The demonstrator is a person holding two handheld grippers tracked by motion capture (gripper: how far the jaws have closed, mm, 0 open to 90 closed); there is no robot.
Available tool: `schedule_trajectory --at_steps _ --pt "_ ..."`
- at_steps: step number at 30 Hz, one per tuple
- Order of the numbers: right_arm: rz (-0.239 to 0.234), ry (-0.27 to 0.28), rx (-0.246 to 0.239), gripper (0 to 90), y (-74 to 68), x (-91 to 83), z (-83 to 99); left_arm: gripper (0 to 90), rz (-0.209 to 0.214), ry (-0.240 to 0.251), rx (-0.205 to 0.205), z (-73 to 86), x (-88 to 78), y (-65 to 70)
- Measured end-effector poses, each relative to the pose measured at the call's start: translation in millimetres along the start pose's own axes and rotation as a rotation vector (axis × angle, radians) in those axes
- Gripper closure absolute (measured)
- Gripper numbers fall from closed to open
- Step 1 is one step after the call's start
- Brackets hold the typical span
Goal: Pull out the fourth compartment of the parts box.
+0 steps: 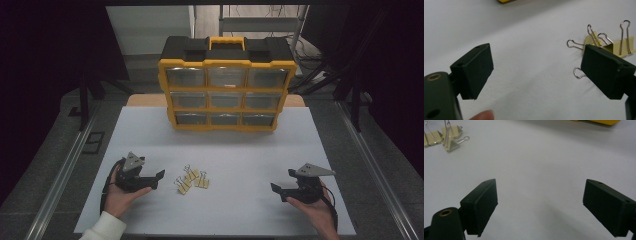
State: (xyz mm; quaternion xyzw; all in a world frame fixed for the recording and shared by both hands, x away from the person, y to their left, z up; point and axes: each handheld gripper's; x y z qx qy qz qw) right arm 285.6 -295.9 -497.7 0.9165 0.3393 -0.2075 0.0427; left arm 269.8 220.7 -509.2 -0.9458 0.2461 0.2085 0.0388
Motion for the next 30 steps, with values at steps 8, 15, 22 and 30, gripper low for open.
schedule_trajectory --at_steps 8,15,22,30 --pt "0.005 -0.001 0.01 13.1 2.9 -0.9 2.0 10.9 -0.001 0.0 0.008 0.3 0.7 1.5" --pt "0.011 -0.008 0.007 13.2 3.0 0.9 2.8 10.9 0.007 0.015 0.007 -0.2 0.2 0.3" --pt "0.017 -0.006 -0.009 13.7 1.1 0.7 3.2 10.7 -0.006 0.035 0.02 0.0 0.0 -1.1" --pt "0.021 0.006 -0.005 13.9 1.7 -1.4 3.4 12.9 -0.028 0.067 0.061 -1.8 -0.9 1.0"
Point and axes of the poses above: each handheld gripper's, and its own axes: x roughly forward along the jaws, z roughly out of its underside, y roughly to its right, and after that the axes turned 14 degrees about y, right-handed
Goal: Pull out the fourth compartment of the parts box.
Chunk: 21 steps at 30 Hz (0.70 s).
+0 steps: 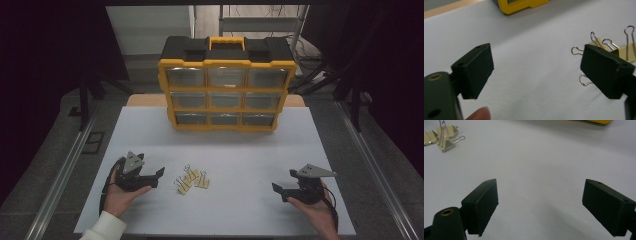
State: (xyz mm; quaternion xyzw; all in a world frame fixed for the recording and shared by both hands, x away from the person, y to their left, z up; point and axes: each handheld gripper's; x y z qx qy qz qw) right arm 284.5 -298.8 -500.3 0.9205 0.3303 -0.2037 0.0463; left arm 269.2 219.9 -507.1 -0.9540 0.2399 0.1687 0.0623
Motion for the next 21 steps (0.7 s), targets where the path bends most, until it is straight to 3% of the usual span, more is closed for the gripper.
schedule_trajectory --at_steps 6,21 --pt "0.002 -0.004 -0.005 13.9 0.5 0.8 0.1 14.2 0.008 0.025 0.025 -1.9 0.0 0.2" --pt "0.016 -0.004 0.0 14.0 1.6 -0.6 0.2 11.5 0.01 0.053 0.157 -11.2 -0.7 10.2"
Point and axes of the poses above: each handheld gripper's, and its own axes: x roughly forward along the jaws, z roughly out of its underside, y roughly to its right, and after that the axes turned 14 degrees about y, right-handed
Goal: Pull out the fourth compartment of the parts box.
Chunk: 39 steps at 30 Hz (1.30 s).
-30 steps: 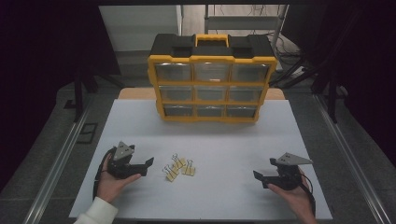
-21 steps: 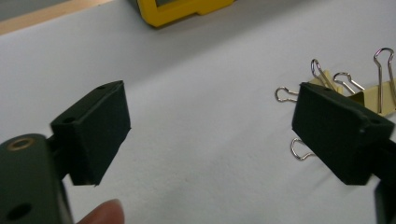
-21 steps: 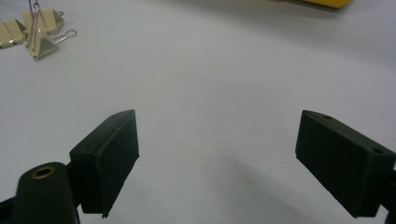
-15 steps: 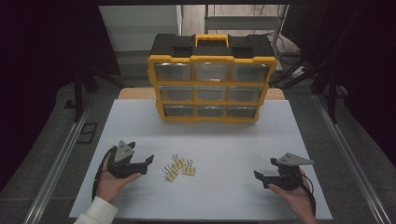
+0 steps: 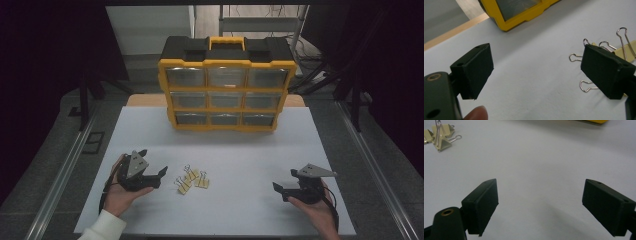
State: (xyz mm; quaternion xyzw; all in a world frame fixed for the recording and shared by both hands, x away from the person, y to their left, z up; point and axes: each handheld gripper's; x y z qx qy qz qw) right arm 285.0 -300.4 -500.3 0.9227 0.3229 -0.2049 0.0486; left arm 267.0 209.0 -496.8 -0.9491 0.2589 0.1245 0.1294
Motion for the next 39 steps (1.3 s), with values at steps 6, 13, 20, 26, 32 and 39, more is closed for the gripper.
schedule_trajectory --at_steps 6,13,20,26,32,39 --pt "0.005 -0.002 0.001 14.2 1.1 0.7 0.4 11.2 0.005 0.003 0.057 -3.6 0.8 2.0" --pt "0.016 -0.002 0.014 14.3 3.2 3.5 0.0 11.0 -0.007 0.009 0.113 -9.0 -1.8 2.8" --pt "0.019 -0.007 0.015 14.3 3.8 4.0 0.7 10.9 -0.008 0.012 0.142 -13.7 1.2 -0.3" --pt "0.027 -0.009 0.017 14.3 3.6 3.9 1.2 10.8 -0.004 0.007 0.161 -14.8 4.3 2.9" --pt "0.027 -0.011 0.013 14.4 3.6 4.3 1.3 10.5 -0.002 0.006 0.185 -15.9 6.2 7.3" --pt "0.028 -0.015 0.008 14.3 3.5 4.4 1.5 10.7 0.0 0.002 0.217 -17.6 8.4 11.7"
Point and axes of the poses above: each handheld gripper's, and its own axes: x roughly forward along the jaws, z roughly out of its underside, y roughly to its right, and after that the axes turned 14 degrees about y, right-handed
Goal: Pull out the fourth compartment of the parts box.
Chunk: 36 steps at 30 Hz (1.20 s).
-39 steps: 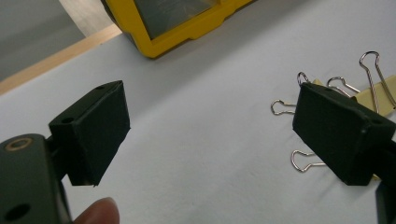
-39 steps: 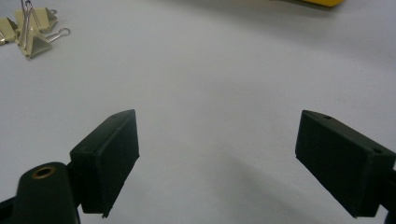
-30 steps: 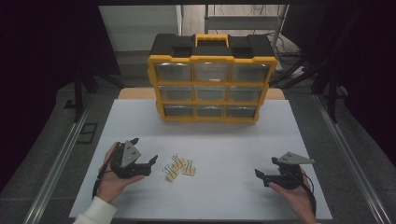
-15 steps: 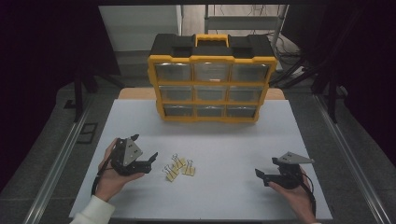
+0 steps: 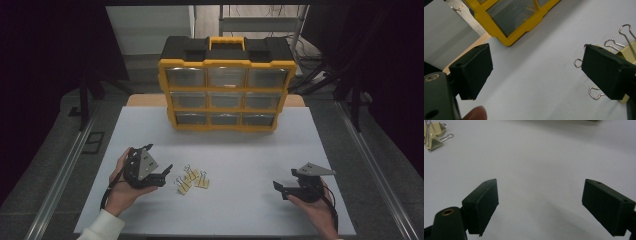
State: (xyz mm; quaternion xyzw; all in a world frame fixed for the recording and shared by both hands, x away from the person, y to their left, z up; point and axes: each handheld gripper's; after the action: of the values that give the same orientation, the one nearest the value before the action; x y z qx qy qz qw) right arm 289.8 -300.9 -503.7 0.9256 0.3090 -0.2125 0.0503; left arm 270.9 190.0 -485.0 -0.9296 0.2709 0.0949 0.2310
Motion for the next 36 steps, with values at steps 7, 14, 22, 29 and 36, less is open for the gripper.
schedule_trajectory --at_steps 7,14,22,29,36 --pt "0.008 -0.002 0.0 14.4 -0.9 -0.7 0.2 10.5 -0.007 0.004 0.049 -5.1 2.3 3.6" --pt "0.005 -0.005 -0.007 14.5 -1.4 -0.1 0.9 10.4 -0.01 0.01 0.081 -10.1 3.1 6.4" --pt "0.003 -0.008 -0.011 14.5 -1.6 0.1 1.3 10.2 -0.01 0.021 0.124 -14.5 3.7 10.6" --pt "0.007 -0.01 -0.005 14.5 -1.5 -0.7 2.2 10.2 -0.009 0.021 0.129 -14.5 5.4 10.3" --pt "0.007 -0.012 -0.008 14.5 -1.4 -1.3 2.9 10.3 -0.012 0.021 0.149 -16.1 6.8 11.9"
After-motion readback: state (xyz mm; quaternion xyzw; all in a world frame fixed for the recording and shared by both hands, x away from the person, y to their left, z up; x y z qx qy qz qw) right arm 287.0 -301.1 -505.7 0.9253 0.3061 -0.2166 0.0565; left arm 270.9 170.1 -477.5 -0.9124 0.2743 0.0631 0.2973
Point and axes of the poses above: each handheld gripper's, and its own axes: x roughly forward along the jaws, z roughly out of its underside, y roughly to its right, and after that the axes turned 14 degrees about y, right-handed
